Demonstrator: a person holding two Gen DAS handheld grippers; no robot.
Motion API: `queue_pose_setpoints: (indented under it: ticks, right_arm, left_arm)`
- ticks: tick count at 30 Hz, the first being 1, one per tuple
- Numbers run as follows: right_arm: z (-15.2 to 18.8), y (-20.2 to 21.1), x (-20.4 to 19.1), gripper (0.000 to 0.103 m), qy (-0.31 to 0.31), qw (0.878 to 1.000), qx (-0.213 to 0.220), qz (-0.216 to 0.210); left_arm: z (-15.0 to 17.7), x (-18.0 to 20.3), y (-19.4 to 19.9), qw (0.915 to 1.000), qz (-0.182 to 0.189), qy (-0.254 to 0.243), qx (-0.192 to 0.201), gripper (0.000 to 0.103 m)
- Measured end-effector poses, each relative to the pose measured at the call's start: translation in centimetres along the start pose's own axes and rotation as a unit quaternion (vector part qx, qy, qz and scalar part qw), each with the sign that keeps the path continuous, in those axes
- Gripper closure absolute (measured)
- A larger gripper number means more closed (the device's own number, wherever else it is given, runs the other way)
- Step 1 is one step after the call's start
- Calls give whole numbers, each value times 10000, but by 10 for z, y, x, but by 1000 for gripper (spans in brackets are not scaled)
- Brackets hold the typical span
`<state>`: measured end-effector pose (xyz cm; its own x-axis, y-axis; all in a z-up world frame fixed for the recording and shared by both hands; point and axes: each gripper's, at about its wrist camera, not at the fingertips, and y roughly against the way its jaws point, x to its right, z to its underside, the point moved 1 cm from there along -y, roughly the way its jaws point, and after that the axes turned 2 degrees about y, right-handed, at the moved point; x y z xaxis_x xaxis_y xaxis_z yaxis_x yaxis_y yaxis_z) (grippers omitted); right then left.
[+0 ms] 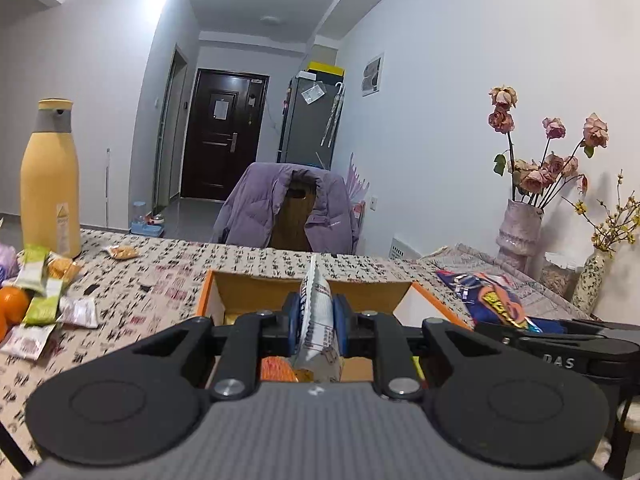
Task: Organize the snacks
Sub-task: 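Carry both held packets up over the open cardboard box, then open the right tool to drop the chip bag while the left tool releases the white packet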
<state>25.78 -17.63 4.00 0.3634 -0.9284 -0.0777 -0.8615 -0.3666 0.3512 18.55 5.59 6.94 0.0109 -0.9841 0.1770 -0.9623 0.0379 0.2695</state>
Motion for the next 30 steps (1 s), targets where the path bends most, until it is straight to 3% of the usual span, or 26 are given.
queue_pose_setpoints:
  ticks: [11,16,24,27,29,30]
  right_arm:
    - [-22,-80,-9,44,71,9991,-401,-133]
    - [-9,-107,-10,44,68,9978,-620,-204]
    - [13,-123,-8,44,-17,9949,-966,-296]
    - [15,-122,-9,41,24,9951,-958,-234]
    - [15,-121,-9,28,28,9956,-924,-153]
    - [15,-121,-8,23,18,9958,-910,-116]
  left_arm:
    - [-13,-5,-69,9997,-149,34,-196,85]
    - [1,-13,-95,9985,-338,116,-408,85]
    - [19,-22,-111,9967,-334,64,-737,85]
    - [24,-24,-114,9959,-344,95,-828,83]
    - [25,-26,-113,9959,-368,128,-813,82]
    - [25,-27,-112,9960,-382,148,-797,73]
